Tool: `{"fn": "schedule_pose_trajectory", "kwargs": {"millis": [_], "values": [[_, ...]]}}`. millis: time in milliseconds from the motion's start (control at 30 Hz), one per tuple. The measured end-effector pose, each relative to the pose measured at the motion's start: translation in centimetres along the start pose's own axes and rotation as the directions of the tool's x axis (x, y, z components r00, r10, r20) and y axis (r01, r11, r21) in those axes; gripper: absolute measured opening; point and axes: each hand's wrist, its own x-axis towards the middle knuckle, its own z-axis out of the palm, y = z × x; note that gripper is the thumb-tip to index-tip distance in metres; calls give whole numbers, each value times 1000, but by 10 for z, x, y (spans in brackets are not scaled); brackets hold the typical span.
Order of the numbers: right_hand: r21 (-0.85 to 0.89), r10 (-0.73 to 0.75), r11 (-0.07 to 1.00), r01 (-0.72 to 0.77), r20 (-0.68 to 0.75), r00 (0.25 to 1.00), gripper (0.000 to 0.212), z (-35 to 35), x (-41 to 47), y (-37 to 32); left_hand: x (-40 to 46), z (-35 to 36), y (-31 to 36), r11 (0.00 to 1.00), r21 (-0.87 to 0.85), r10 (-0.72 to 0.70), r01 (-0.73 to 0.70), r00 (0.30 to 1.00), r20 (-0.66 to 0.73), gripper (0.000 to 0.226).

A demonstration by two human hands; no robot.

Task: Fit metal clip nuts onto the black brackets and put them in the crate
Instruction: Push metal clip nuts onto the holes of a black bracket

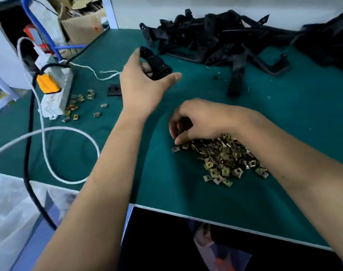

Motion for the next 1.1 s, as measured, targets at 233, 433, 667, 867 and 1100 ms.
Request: {"fn": "schedule_pose_trajectory", "kwargs": {"millis": [233,433,667,867,1100], "values": [[59,186,982,-180,-107,977,8,-13,-60,65,-13,84,10,997,52,49,-60,981,188,120],[645,325,760,83,-488,810,8,-4,-103,109,-12,127,23,990,60,103,-125,955,276,120],[840,587,14,542,-446,676,14,9,-109,127,-14,122,17,968,90,197,-235,929,313,120],[685,615,-244,687,-439,655,12,7,-105,126,-21,128,17,945,136,221,-297,888,403,123],[672,611,-177,719,-498,616,9,7,-106,128,-27,132,19,925,124,272,-360,852,447,124]]}}
